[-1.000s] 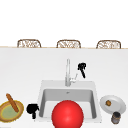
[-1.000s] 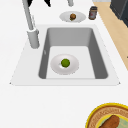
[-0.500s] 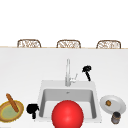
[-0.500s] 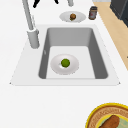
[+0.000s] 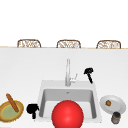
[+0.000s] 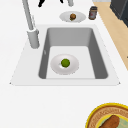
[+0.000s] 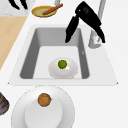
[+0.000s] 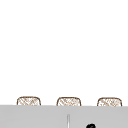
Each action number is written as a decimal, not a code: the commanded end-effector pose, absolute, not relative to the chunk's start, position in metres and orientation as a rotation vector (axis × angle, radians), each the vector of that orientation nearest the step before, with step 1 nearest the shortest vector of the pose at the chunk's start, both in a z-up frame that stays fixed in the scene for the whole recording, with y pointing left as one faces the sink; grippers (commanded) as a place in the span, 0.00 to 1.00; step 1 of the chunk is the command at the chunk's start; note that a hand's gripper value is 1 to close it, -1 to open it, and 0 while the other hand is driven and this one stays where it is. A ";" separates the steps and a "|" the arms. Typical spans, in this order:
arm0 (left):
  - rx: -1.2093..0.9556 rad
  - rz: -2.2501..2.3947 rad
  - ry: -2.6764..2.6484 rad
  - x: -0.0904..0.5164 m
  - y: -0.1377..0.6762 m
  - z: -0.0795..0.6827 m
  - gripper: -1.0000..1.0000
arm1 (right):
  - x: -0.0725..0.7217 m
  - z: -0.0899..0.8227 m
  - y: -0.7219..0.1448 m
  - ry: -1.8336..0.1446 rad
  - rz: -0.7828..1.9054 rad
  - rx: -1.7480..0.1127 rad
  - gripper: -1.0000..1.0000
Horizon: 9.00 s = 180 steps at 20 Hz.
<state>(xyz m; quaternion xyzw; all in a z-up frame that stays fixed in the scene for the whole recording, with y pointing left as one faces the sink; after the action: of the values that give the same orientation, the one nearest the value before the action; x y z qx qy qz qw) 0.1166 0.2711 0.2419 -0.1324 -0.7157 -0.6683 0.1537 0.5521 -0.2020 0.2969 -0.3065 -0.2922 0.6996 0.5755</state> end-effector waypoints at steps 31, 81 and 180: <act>-0.380 -1.916 -2.052 0.117 0.271 0.242 0.50 | 0.290 0.256 -0.219 -0.710 1.634 -0.732 0.00; -0.380 -1.916 -2.052 0.117 0.271 0.242 0.50 | 0.311 0.139 -0.047 -0.836 1.812 -0.533 0.00; -0.380 -1.916 -2.052 0.117 0.271 0.242 0.50 | 0.471 0.053 -0.053 -0.883 1.526 -0.732 1.00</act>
<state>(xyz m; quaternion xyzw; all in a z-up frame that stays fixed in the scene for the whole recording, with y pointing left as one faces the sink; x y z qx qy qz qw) 0.1166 0.2711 0.2419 -0.1324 -0.7157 -0.6683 0.1537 0.4709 -0.0482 0.0326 -0.3084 -0.3767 0.6855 0.5414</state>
